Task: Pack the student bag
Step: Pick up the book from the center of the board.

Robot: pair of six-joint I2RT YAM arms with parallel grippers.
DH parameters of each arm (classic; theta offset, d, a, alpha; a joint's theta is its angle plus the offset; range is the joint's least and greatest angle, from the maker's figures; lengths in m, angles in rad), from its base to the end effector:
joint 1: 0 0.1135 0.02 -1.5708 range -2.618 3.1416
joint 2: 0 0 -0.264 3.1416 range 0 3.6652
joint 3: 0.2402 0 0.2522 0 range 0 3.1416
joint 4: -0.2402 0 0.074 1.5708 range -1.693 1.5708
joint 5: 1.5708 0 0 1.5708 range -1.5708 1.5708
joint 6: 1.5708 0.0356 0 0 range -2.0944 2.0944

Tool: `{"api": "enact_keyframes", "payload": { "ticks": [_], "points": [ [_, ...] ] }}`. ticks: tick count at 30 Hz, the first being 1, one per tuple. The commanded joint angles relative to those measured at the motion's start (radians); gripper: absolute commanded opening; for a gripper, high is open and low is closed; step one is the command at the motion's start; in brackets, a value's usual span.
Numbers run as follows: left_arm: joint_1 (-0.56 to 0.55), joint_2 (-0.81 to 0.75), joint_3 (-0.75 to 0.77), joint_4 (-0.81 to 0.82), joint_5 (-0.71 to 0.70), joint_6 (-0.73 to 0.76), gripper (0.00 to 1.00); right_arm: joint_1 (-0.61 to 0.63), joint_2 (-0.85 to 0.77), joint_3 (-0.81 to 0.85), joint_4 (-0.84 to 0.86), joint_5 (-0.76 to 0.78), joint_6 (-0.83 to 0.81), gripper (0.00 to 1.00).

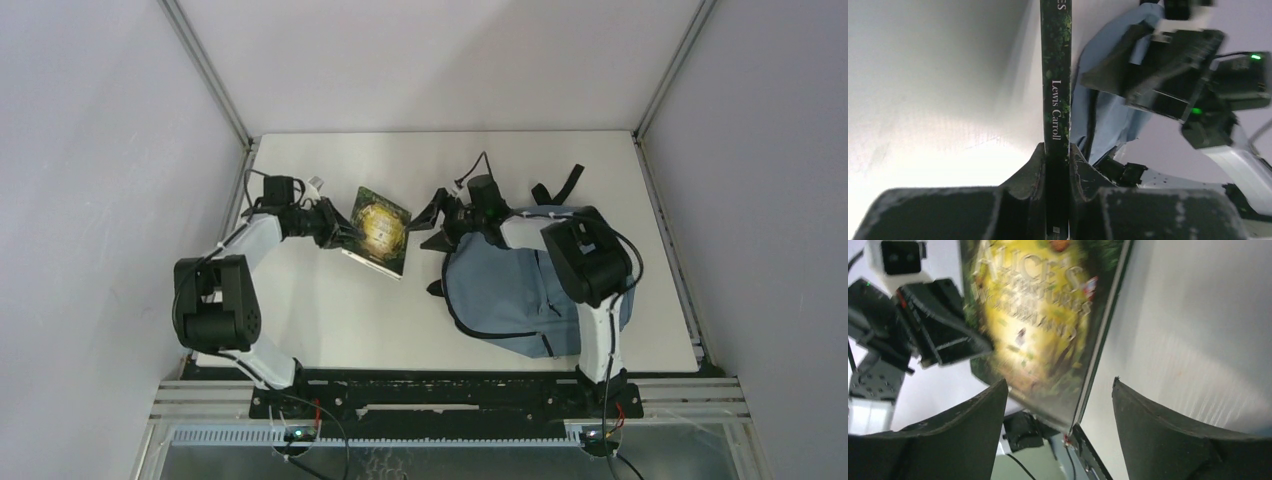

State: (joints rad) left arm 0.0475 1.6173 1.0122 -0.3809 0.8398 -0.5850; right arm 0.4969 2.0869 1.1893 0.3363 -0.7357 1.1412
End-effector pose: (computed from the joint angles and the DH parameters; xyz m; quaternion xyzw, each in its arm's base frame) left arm 0.3227 -0.0112 0.2057 -0.1602 0.8676 -0.4462 0.1501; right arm 0.3709 0.2283 0.1356 0.0936 0.8298 0.5446 0.0782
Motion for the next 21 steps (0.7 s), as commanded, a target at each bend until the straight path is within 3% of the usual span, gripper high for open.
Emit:
{"api": "enact_keyframes", "payload": {
  "ticks": [1, 7, 11, 16, 21],
  "points": [
    [0.000, -0.106, 0.107, -0.152, -0.021, 0.119, 0.00, -0.044, -0.243, 0.021, -0.193, 0.042, -0.280, 0.86],
    [-0.029, -0.208, 0.143, -0.159, 0.151, 0.245, 0.00, -0.129, -0.415, 0.047, -0.398, -0.053, -0.557, 0.87],
    [-0.114, -0.231, 0.175, -0.177, 0.264, 0.323, 0.00, -0.178, -0.484, 0.055, -0.398, -0.198, -0.619, 0.89],
    [-0.274, -0.306, 0.198, -0.191, 0.295, 0.386, 0.00, -0.197, -0.539, 0.119, -0.545, -0.228, -0.714, 0.92],
    [-0.320, -0.373, 0.213, -0.192, 0.363, 0.421, 0.00, -0.207, -0.547, 0.140, -0.664, -0.314, -0.817, 0.97]
  ]
}}
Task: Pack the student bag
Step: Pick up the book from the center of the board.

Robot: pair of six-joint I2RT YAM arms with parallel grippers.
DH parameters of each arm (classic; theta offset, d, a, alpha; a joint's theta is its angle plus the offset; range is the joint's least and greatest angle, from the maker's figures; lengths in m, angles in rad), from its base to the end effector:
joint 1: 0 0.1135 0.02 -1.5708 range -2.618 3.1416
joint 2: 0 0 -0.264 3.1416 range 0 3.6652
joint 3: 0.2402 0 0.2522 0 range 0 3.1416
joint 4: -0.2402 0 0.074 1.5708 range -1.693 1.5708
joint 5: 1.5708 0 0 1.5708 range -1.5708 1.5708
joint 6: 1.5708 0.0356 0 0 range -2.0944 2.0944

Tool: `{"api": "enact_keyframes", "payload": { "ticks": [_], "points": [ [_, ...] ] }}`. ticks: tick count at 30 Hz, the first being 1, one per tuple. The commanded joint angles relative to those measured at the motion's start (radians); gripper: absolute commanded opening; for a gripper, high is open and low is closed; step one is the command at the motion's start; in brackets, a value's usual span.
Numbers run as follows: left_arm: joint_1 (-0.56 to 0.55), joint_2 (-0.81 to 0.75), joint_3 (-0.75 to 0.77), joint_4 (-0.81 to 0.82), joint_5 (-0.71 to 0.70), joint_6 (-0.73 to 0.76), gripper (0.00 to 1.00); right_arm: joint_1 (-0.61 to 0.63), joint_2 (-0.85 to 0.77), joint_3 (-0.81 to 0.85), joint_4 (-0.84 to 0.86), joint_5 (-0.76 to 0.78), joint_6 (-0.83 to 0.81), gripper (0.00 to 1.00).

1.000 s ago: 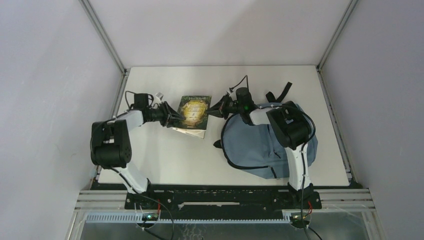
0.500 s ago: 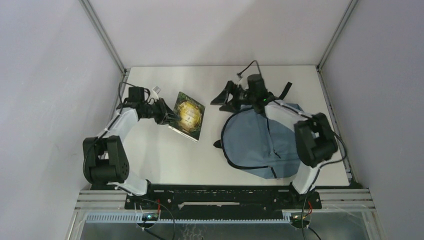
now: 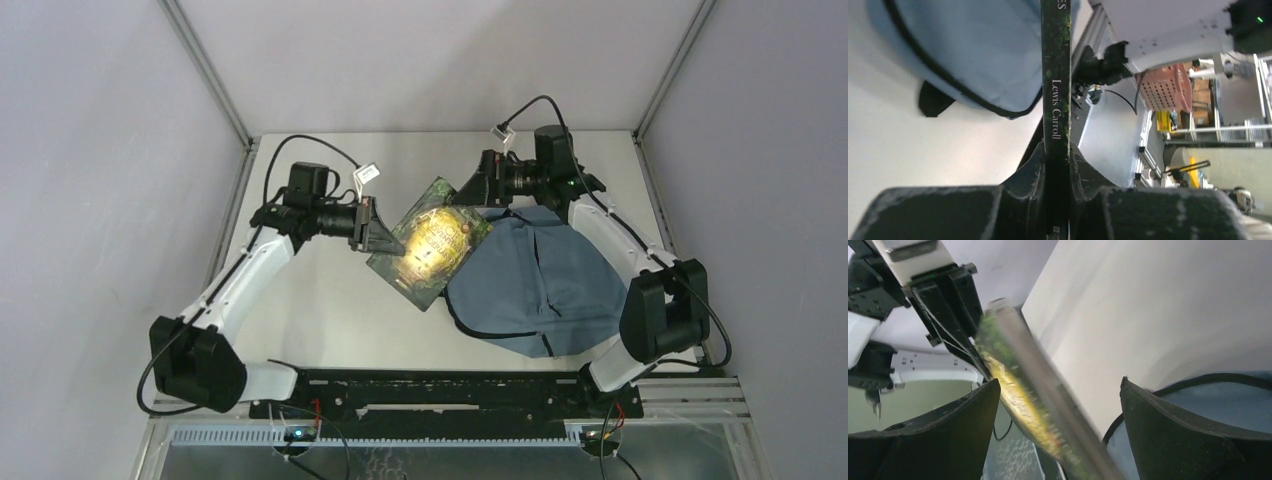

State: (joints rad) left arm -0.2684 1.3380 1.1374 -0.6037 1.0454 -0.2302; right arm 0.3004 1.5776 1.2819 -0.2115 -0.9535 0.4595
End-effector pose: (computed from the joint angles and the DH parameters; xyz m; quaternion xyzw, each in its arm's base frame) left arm 0.2568 -0.1026 0.3142 0.2020 0.7999 -0.5286 0.1998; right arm 0.3318 0.1332 0.3176 -0.1711 0.7819 0.5344 0.2717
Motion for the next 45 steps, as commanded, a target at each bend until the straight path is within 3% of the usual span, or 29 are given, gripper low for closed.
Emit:
{"api": "enact_keyframes", "payload": {
  "ticks": [1, 6, 11, 17, 19, 20, 22, 23, 26, 28, 31, 33, 38, 42, 45],
  "points": [
    [-0.005, -0.105, 0.088, 0.033, 0.170, 0.071, 0.00, -0.013, -0.032, 0.048, -0.140, -0.112, -0.153, 0.98],
    [-0.005, -0.130, 0.099, 0.033, 0.197, 0.079, 0.00, -0.014, -0.027, 0.042, -0.260, -0.287, -0.277, 0.96],
    [-0.005, -0.096, 0.112, -0.003, 0.198, 0.102, 0.00, -0.007, -0.095, -0.016, -0.173, -0.477, -0.251, 0.79],
    [-0.005, -0.069, 0.152, -0.019, 0.172, 0.097, 0.00, 0.064, -0.144, -0.022, -0.235, -0.437, -0.260, 0.00],
    [-0.005, -0.071, 0.164, -0.019, 0.160, 0.094, 0.00, 0.070, -0.166, -0.037, -0.222, -0.400, -0.234, 0.00],
    [-0.005, -0.071, 0.173, -0.021, 0.132, 0.089, 0.07, 0.067, -0.181, -0.045, -0.201, -0.368, -0.204, 0.00],
    [-0.002, -0.070, 0.191, -0.024, 0.060, 0.065, 0.49, 0.047, -0.215, -0.058, -0.146, -0.294, -0.134, 0.00],
    [0.001, -0.068, 0.200, -0.024, 0.023, 0.052, 0.63, 0.030, -0.234, -0.066, -0.103, -0.252, -0.075, 0.00],
    [0.033, -0.082, 0.210, -0.007, -0.064, -0.011, 0.90, -0.040, -0.290, -0.107, 0.044, -0.152, 0.096, 0.00],
    [0.082, -0.122, 0.180, 0.078, -0.127, -0.102, 0.98, -0.076, -0.316, -0.144, 0.165, -0.104, 0.219, 0.00],
    [0.147, -0.264, -0.002, 0.426, -0.207, -0.383, 1.00, -0.105, -0.332, -0.218, 0.428, -0.038, 0.448, 0.00],
    [0.163, -0.333, -0.099, 0.567, -0.290, -0.492, 1.00, -0.103, -0.338, -0.258, 0.551, 0.019, 0.579, 0.00],
    [0.164, -0.351, -0.182, 0.691, -0.297, -0.616, 1.00, -0.031, -0.321, -0.277, 0.705, 0.109, 0.689, 0.00],
    [0.165, -0.319, -0.258, 0.901, -0.226, -0.779, 1.00, 0.001, -0.254, -0.286, 0.891, 0.087, 0.820, 0.00],
    [0.167, -0.299, -0.280, 0.942, -0.224, -0.826, 1.00, 0.024, -0.205, -0.304, 1.049, 0.088, 0.915, 0.00]
  ]
}}
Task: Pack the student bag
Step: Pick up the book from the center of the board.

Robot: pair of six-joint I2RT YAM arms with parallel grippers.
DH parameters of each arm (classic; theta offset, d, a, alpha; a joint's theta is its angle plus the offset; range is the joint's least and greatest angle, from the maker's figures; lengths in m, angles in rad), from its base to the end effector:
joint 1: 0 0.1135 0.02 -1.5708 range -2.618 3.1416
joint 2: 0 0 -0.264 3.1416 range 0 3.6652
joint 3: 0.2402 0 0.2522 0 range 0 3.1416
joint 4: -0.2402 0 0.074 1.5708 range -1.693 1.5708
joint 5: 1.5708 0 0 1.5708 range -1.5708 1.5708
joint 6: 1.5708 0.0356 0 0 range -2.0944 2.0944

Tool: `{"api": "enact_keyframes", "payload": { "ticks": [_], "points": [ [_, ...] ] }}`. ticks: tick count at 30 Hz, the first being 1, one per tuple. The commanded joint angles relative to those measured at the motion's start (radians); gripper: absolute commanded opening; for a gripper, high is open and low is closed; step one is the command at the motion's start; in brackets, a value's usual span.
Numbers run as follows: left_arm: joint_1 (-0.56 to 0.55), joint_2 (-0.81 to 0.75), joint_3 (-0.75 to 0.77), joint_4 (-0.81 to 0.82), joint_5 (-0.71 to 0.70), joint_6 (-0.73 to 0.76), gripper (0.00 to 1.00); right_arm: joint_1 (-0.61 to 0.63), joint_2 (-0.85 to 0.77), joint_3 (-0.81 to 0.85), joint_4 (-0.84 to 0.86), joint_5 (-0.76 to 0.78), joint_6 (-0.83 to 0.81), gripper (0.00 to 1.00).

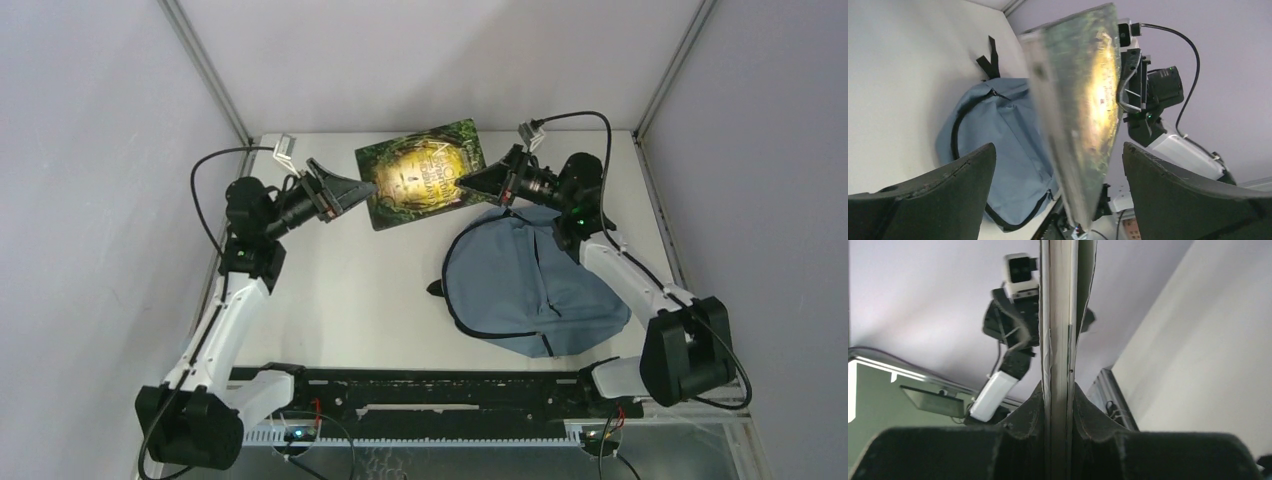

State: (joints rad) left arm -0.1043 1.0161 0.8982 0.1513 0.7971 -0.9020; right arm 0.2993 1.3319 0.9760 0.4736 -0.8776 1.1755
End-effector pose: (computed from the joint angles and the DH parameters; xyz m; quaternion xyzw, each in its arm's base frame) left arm 0.2262 -0.0493 0.3720 0.0082 0.6988 -0.5558 0.4503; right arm 0.2825 0.1158 0.3522 -0.0325 0.6793 0.6639 0.3111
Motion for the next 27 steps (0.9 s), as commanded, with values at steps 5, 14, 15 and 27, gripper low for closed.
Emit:
{"api": "enact_keyframes", "payload": {
  "ticks": [5, 14, 15, 27],
  "points": [
    [0.004, 0.038, -0.060, 0.292, 0.049, -0.242, 0.94, 0.076, 0.093, -0.001, 0.442, 0.023, 0.231, 0.00],
    [-0.024, 0.092, -0.048, 0.410, 0.114, -0.357, 0.65, 0.127, 0.182, 0.002, 0.438, 0.021, 0.228, 0.00],
    [-0.032, 0.099, -0.046, 0.410, 0.118, -0.361, 0.59, 0.128, 0.187, 0.004, 0.434, 0.019, 0.225, 0.00],
    [0.068, 0.080, 0.066, 0.030, 0.089, -0.169, 0.00, 0.048, -0.025, 0.090, -0.496, 0.305, -0.356, 0.58]
  ]
}}
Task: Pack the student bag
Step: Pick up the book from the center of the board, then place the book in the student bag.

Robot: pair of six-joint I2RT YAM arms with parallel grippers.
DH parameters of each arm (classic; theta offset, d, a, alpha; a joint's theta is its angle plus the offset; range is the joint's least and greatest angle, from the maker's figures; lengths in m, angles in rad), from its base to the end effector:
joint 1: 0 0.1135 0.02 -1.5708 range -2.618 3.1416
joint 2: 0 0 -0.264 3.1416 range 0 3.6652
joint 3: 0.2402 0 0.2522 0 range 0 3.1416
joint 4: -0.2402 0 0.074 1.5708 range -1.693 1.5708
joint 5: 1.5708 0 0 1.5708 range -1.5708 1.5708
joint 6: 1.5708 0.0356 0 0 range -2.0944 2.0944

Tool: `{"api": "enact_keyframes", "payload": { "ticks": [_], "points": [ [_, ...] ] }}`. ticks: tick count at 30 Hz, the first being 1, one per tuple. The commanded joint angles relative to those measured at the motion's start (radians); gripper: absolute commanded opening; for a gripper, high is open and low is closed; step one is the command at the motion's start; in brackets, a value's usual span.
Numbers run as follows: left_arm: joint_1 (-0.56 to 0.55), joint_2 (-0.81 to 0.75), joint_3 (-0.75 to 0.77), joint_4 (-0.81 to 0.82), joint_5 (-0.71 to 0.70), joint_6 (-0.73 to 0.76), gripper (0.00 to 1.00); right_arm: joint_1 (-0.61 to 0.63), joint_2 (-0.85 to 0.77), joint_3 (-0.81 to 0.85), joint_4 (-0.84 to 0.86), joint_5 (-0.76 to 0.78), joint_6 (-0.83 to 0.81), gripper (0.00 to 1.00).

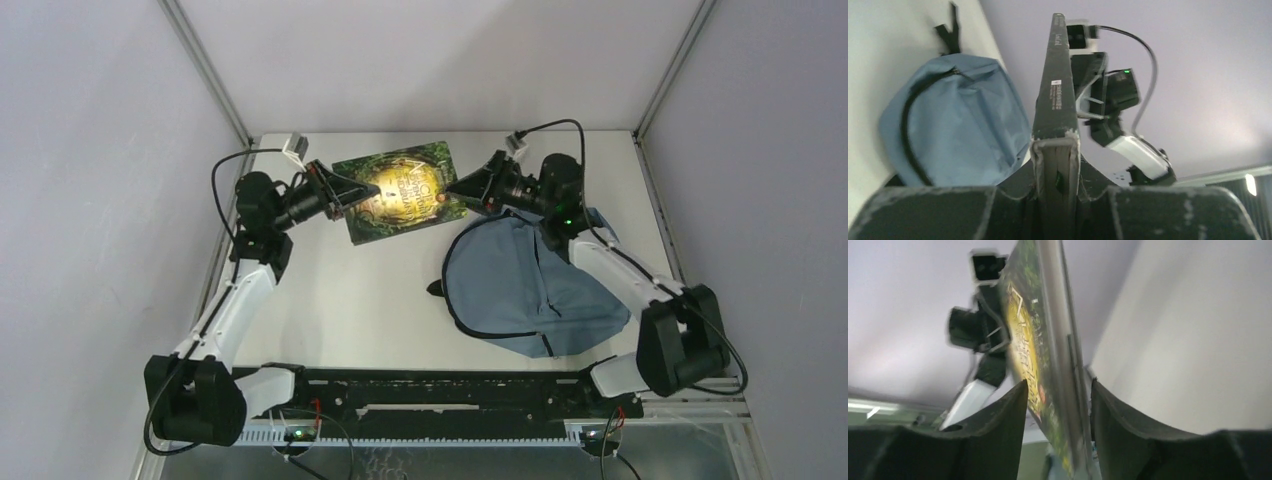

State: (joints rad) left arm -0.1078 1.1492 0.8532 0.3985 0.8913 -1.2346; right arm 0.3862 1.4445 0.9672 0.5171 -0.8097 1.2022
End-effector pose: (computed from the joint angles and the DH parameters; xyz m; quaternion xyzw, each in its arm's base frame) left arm 0.2552 -0.0555 0.3502 -0.0523 0.6820 -0.6428 0.3450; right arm 0.2963 0.1483 0.3201 -0.0080 0.6973 0.6640 0.2698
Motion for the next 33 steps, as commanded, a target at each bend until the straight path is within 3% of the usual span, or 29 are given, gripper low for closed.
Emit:
{"api": "enact_keyframes", "payload": {
  "ticks": [1, 5, 9, 11, 17, 22, 25, 33],
  "points": [
    [0.099, -0.063, 0.134, -0.319, -0.028, 0.228, 0.00, -0.037, -0.165, 0.117, -0.724, 0.346, -0.460, 0.62],
    [0.225, -0.090, 0.184, -0.636, -0.113, 0.381, 0.00, 0.017, -0.237, 0.123, -0.999, 0.645, -0.637, 0.64],
    [0.290, -0.121, 0.176, -0.718, -0.172, 0.442, 0.00, 0.245, -0.231, 0.123, -1.118, 0.967, -0.712, 0.66],
    [0.302, -0.135, 0.163, -0.718, -0.191, 0.448, 0.00, 0.368, -0.197, 0.123, -1.151, 1.078, -0.673, 0.73],
    [0.307, -0.119, 0.138, -0.714, -0.176, 0.442, 0.00, 0.594, -0.003, 0.162, -1.121, 1.166, -0.597, 0.76],
    [0.307, -0.122, 0.126, -0.717, -0.158, 0.455, 0.00, 0.664, 0.184, 0.257, -1.182, 1.264, -0.582, 0.74],
    [0.306, -0.122, 0.112, -0.716, -0.147, 0.460, 0.00, 0.667, 0.255, 0.283, -1.228, 1.320, -0.570, 0.67],
    [0.305, -0.115, 0.079, -0.698, -0.129, 0.461, 0.00, 0.672, 0.296, 0.291, -1.282, 1.434, -0.577, 0.34]
  ]
}}
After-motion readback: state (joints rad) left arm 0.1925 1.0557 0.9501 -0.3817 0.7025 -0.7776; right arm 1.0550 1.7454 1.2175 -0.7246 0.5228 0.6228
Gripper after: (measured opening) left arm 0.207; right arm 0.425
